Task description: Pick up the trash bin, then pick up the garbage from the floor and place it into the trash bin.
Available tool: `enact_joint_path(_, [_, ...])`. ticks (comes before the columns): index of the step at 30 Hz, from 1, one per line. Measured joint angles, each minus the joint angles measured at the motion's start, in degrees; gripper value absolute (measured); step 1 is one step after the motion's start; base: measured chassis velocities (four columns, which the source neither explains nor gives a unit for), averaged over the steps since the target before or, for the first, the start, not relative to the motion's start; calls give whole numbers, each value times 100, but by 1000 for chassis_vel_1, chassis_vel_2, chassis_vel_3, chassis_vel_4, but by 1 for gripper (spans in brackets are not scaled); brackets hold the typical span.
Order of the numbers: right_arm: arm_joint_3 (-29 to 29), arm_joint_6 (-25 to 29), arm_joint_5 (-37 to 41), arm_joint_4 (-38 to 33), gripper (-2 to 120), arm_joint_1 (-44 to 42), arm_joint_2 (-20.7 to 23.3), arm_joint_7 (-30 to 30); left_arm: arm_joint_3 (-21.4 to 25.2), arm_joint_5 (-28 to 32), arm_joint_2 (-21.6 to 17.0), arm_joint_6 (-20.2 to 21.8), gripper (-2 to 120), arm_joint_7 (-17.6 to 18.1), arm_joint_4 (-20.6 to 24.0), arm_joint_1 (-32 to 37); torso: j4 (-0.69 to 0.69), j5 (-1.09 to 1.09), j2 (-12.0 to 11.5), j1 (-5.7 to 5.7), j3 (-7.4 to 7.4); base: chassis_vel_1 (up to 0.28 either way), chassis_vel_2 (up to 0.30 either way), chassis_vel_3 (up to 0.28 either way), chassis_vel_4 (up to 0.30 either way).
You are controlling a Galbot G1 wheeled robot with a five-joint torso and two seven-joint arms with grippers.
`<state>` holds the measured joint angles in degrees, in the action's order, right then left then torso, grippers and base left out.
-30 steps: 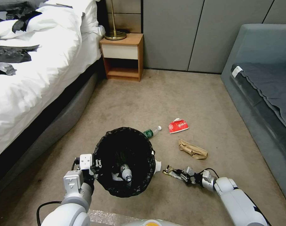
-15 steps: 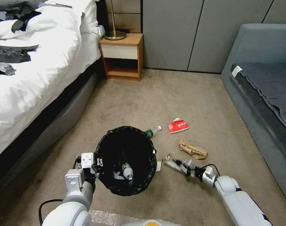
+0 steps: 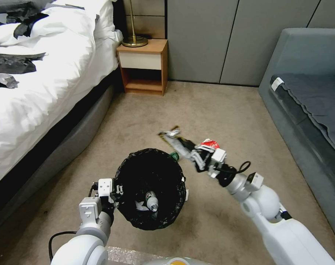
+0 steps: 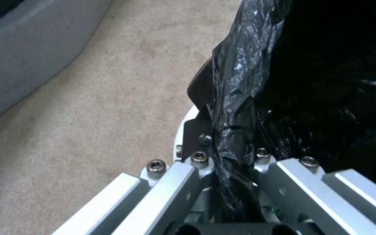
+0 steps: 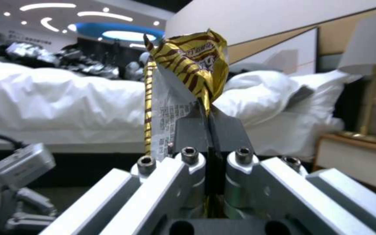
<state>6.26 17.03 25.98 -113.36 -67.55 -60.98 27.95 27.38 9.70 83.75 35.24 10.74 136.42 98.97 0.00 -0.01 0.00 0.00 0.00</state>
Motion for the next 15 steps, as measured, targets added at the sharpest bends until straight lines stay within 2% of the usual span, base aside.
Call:
enact_joint_path(6, [-813, -67, -423, 336, 0, 278, 3, -331, -47, -18, 56, 0, 0, 1, 1, -32, 0, 1, 0, 0, 0, 0, 0, 0, 0])
enact_joint_path(15, [-1279, -69, -741, 977, 0, 456, -171, -391, -96, -24, 92, 9, 0, 2, 2, -97, 0, 1, 0, 0, 0, 0, 0, 0, 0])
